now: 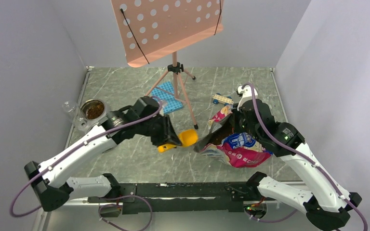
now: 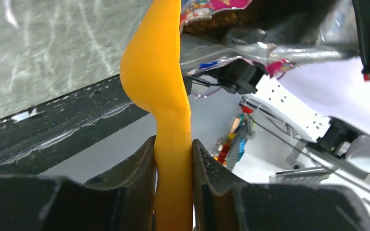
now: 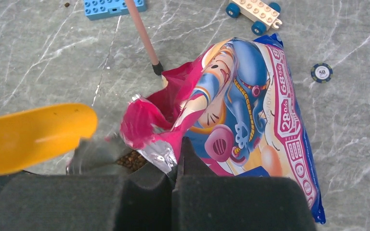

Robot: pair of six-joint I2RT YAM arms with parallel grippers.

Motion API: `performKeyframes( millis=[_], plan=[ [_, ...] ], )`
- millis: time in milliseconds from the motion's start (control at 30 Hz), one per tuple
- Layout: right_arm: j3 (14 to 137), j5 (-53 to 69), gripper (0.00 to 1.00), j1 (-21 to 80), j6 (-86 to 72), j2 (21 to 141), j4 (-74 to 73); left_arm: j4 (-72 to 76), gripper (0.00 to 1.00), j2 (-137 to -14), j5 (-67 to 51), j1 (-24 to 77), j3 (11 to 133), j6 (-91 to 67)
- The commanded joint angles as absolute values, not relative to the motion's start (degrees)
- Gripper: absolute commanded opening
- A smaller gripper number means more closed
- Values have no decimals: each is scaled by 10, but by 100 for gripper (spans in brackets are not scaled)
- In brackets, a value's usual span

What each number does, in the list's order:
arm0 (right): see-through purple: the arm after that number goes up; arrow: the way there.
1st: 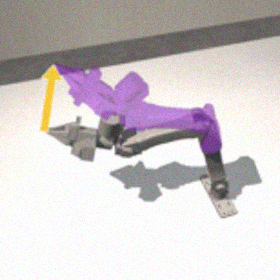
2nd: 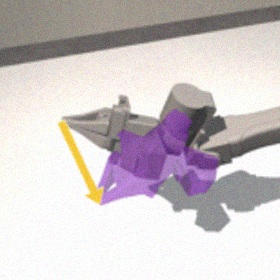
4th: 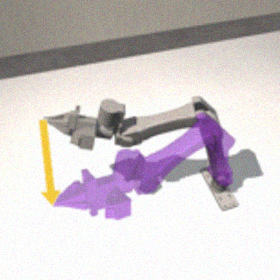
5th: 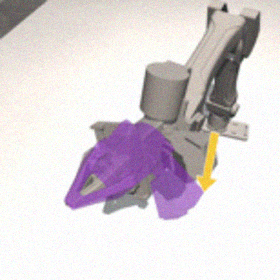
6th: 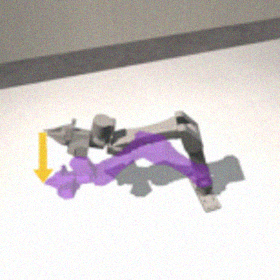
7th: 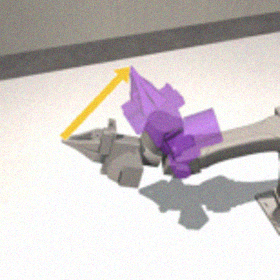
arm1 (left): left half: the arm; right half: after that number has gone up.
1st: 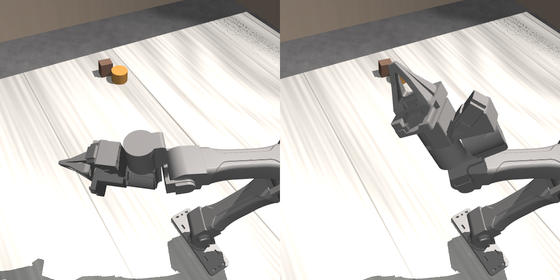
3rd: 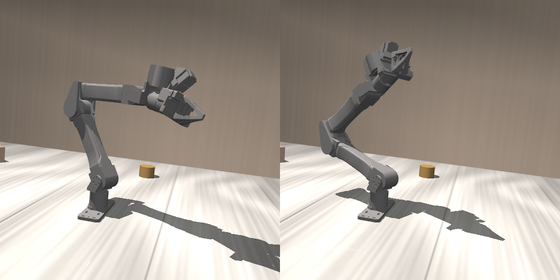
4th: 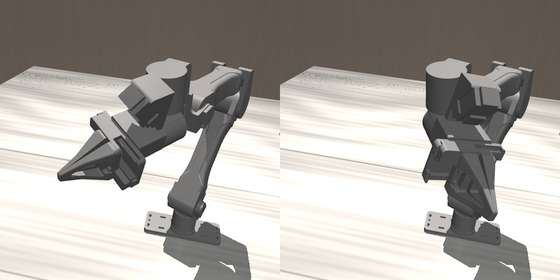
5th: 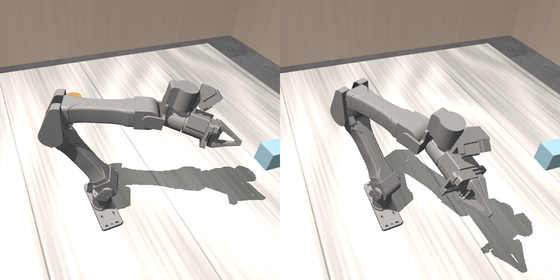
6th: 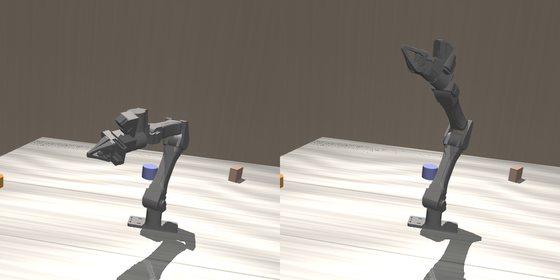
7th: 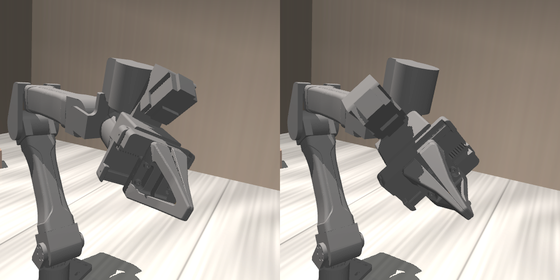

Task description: Serve the pet food

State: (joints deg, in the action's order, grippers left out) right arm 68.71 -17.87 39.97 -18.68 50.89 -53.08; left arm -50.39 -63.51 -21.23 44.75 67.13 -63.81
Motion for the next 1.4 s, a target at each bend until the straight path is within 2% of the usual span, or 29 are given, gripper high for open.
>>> performKeyframes(
  millis=[0,133,300,533,833,1200,1367],
  plan=[
    [726,-199,0,399,-196,510,-470,-475,0,-667,-164,522,743,-638],
    [733,-199,0,398,-195,507,-479,-376,0,-683,-229,547,713,-658],
    [736,-190,0,398,-201,500,-482,-471,0,-724,-222,562,788,-617],
    [725,-172,0,398,-196,498,-481,-409,0,-640,-209,566,721,-651],
    [727,-155,0,398,-189,504,-478,-482,0,-628,-185,574,760,-618],
    [725,-86,0,399,-175,485,-445,-428,0,-849,-209,573,892,-596],
    [719,-64,0,399,-169,460,-440,-625,0,-960,-139,571,1011,-603]
  ],
)
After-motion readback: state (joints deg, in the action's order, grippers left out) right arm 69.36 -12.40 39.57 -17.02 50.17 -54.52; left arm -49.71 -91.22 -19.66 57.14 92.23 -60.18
